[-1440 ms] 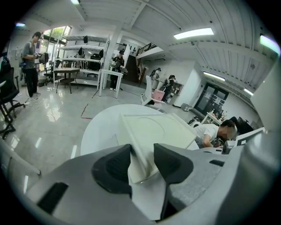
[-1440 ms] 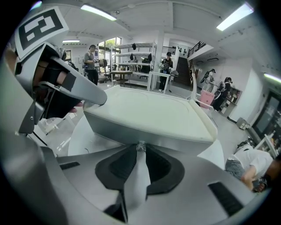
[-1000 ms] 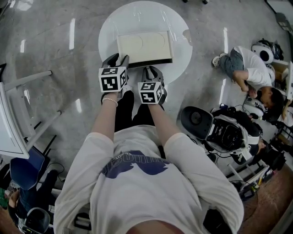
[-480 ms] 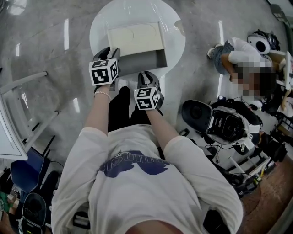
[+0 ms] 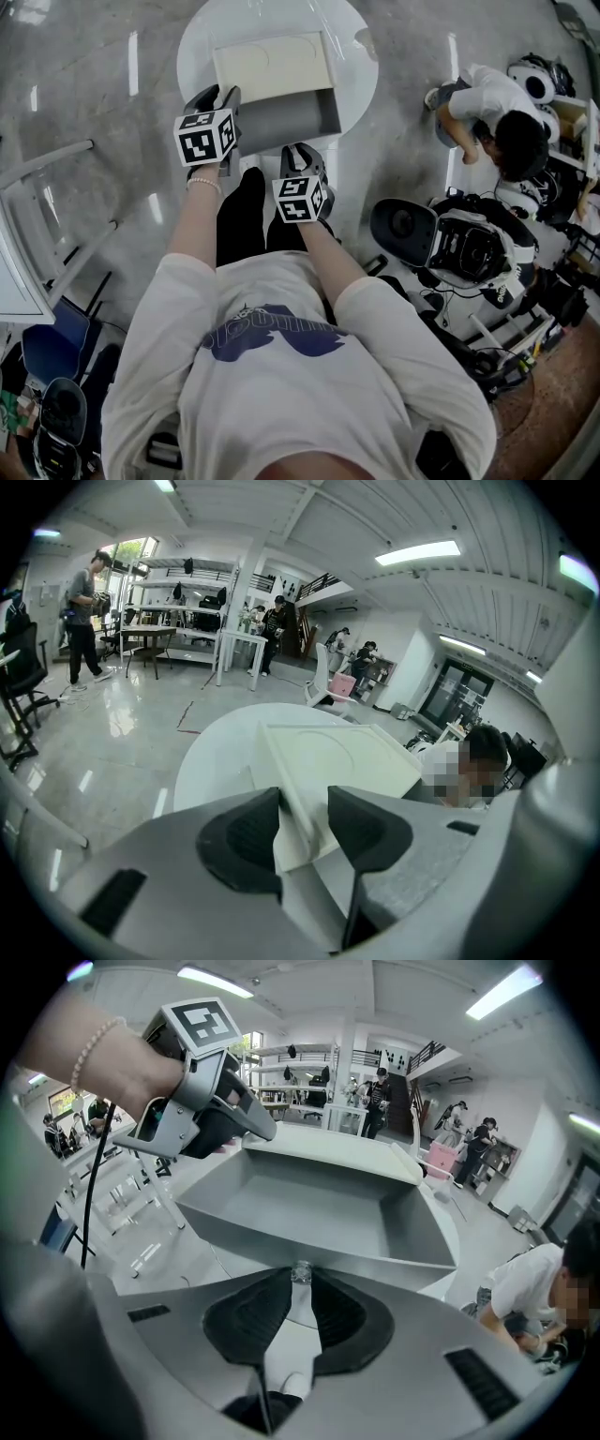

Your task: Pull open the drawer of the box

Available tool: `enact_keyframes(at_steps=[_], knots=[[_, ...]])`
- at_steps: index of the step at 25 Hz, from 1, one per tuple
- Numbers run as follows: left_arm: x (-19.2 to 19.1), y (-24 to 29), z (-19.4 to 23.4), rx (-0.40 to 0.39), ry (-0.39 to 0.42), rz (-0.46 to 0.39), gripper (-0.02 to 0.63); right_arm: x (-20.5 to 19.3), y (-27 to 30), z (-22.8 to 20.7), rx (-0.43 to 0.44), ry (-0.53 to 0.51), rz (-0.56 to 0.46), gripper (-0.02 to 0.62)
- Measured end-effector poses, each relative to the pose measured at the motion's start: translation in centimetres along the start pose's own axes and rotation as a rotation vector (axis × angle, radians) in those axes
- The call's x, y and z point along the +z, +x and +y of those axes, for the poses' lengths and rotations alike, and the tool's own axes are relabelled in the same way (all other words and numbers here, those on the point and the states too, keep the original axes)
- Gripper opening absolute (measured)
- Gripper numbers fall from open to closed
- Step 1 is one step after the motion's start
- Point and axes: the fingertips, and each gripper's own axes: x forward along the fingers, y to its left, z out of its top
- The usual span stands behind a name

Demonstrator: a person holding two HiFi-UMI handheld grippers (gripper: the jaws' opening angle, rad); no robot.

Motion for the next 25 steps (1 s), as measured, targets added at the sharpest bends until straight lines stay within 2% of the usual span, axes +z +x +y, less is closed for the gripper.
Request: enact_keyframes(at_steps=[17, 21, 25], knots=[[0.3, 0.4, 0.1, -0.005, 0.005, -0.007, 0.170, 0.0, 0.2, 0.5, 0.018, -0.006, -0.014, 0.067], [0.6, 0.1, -0.3, -0.031, 0.032, -0.017, 0.170, 0.5, -1.4, -0.1, 0.045, 0.006, -0.060, 0.084], [1.3, -1.2, -0.4, -0.016, 0.026, -0.087, 0.170, 1.7, -4.1, -3.2, 0.039, 0.067, -0.157, 0.084]])
